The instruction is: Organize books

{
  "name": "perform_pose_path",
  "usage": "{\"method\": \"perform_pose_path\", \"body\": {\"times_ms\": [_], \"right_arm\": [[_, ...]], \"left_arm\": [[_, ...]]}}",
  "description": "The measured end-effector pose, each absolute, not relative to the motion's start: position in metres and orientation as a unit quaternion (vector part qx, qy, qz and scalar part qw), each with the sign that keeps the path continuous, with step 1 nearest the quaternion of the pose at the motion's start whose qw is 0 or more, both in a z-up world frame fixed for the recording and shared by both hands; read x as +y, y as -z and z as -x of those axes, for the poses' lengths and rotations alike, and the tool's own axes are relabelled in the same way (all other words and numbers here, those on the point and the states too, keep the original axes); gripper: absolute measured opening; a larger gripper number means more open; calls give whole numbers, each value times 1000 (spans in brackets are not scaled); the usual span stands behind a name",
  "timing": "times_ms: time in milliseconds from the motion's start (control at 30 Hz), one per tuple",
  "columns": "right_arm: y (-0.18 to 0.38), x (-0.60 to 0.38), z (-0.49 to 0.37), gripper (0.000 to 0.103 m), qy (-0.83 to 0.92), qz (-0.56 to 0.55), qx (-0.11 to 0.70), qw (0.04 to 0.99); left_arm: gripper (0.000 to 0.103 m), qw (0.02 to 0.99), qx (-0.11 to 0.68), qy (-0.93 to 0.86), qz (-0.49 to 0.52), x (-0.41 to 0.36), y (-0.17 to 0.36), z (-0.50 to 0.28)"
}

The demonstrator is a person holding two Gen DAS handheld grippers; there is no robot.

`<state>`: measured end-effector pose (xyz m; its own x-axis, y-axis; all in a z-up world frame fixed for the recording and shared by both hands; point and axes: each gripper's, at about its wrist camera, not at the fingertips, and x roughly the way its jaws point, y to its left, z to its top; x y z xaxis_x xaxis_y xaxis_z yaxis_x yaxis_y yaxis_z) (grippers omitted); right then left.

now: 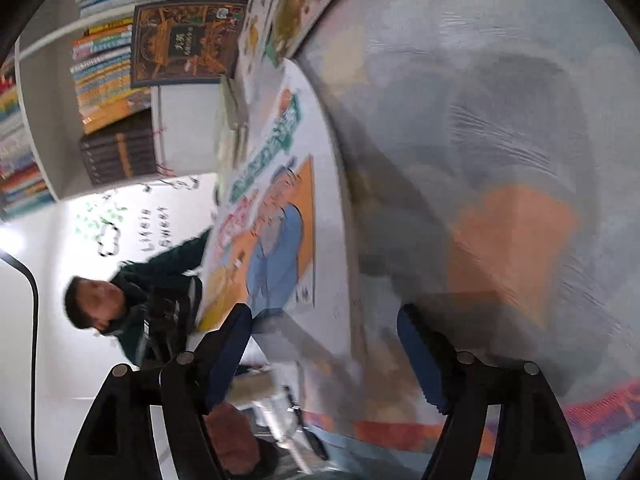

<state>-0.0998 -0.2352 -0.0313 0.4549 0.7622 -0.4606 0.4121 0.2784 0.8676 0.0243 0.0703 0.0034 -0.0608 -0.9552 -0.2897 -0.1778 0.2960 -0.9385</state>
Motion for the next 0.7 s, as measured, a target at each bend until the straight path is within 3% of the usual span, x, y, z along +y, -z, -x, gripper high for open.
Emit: {"method": "perform_pose_path", "body": {"times_ms": [33,133,233,400,700], "right_arm": [[31,-234,96,70,-143,-590,497,621],[27,-227,81,39,-158,-586,486,629],[9,-213,70,30,-143,-515,511,673],[-28,-181,64,30,-118,-330,547,760],[-91,-139,72,30,-160,-175,521,820]], "left_arm": [[17,514,623,381,450,70,-4,-25],[18,525,638,368,426,69,-2,-26],[20,562,652,348,371,73,-4,-23],[21,649,632,348,243,71,-27,-8],[22,704,560,383,210,84,-78,-9]]}}
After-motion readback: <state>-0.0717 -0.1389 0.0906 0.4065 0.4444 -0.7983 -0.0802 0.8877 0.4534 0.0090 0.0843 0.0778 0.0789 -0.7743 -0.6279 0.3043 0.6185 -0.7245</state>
